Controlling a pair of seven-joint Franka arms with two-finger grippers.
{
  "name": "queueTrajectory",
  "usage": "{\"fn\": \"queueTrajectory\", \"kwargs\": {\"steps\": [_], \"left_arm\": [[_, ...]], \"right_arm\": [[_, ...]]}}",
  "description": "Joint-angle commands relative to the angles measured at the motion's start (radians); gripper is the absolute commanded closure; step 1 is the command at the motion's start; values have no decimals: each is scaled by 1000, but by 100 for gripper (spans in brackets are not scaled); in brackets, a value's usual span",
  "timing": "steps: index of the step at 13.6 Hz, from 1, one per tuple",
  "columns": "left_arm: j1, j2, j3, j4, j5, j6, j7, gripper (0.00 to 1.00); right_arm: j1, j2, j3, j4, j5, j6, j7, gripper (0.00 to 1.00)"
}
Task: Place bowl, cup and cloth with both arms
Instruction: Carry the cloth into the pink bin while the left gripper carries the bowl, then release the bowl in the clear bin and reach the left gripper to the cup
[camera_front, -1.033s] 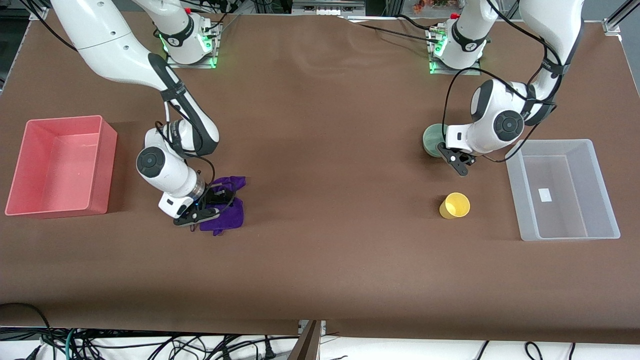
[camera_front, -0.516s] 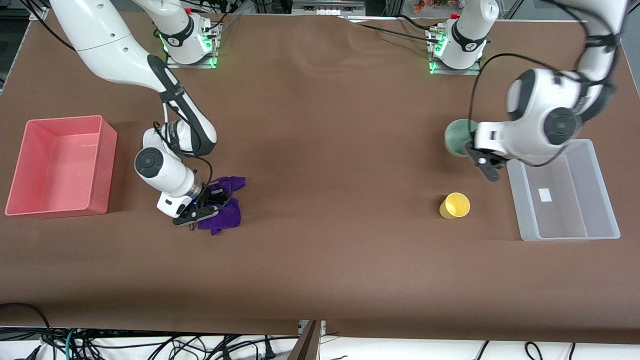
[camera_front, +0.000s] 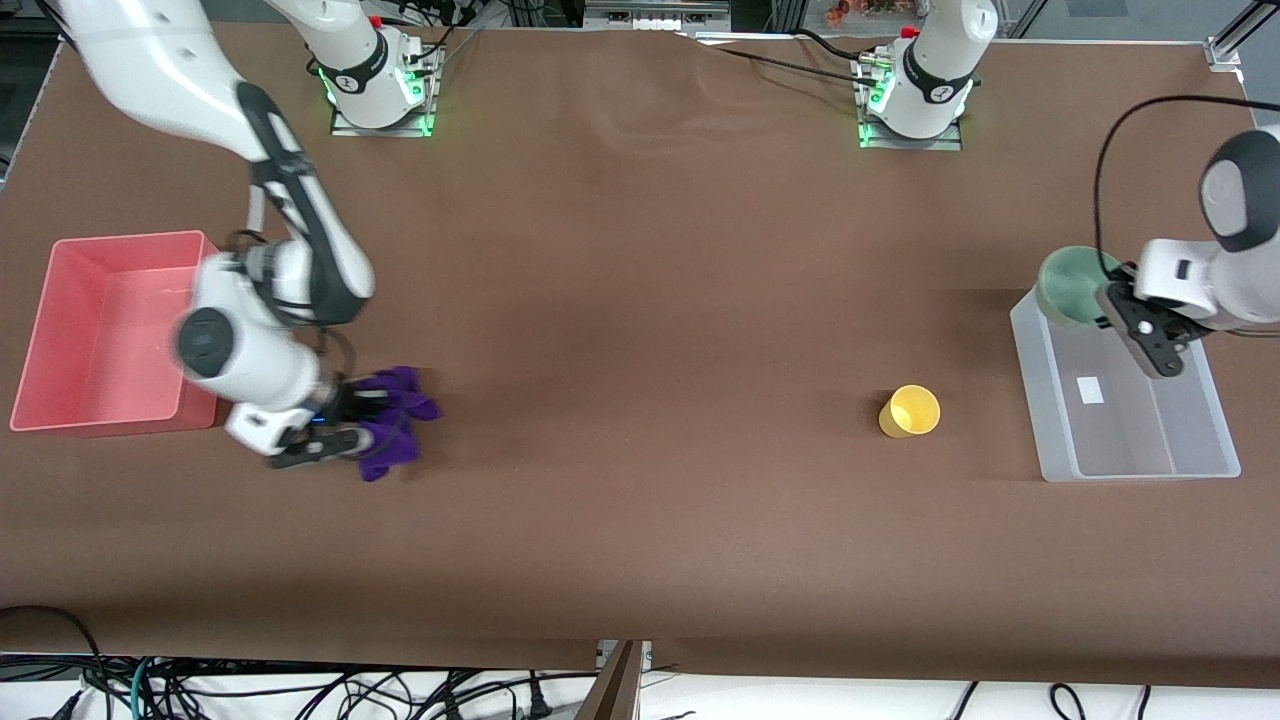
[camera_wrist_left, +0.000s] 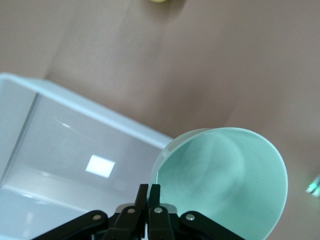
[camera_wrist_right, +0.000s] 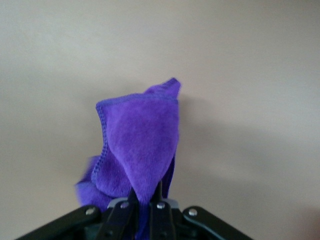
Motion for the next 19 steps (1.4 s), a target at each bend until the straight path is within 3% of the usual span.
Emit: {"fn": "queueTrajectory", "kwargs": {"steps": [1, 3, 5, 7, 8, 9, 10, 11, 15, 16, 17, 18, 19], "left_arm": [[22, 115, 29, 46, 11, 132, 113, 100], [36, 181, 45, 45, 7, 235, 129, 100], [42, 232, 55, 43, 8, 341, 133, 100], [46, 277, 55, 41, 5, 398, 130, 100], [46, 291, 55, 40, 5, 413, 123, 99], [46, 304, 55, 38, -3, 416, 115, 64], [47, 307, 55, 35, -18, 416, 97, 18], [47, 304, 55, 37, -24, 413, 80, 0], [42, 217, 48, 52, -80, 357, 19, 0], [33, 197, 48, 72, -167, 299, -48, 0], [23, 194, 46, 103, -221, 215, -116, 0], [1, 194, 45, 144, -242, 149, -205, 0], [-22, 194, 33, 167, -242, 102, -324, 0]], "right_arm": [[-21, -44, -122, 195, 3, -382, -218, 100], [-22, -64, -282, 255, -3, -550, -440, 100], [-22, -69, -464, 257, 8, -595, -680, 100], [-28, -58, -583, 248, 9, -586, -814, 100], [-42, -58, -612, 228, 13, -586, -829, 100], [-65, -58, -622, 205, 31, -586, -836, 100], [-81, -56, -629, 177, 63, -586, -840, 100], [-82, -53, -632, 147, 80, -574, -842, 100], [-84, -55, -642, -15, 115, -439, -851, 100], [-84, -50, -646, -22, 115, -428, -871, 88], [-84, -41, -648, -21, 118, -424, -877, 25], [-84, -41, -648, -16, 126, -416, -877, 0], [-84, -44, -648, 9, 141, -419, -876, 0]]}}
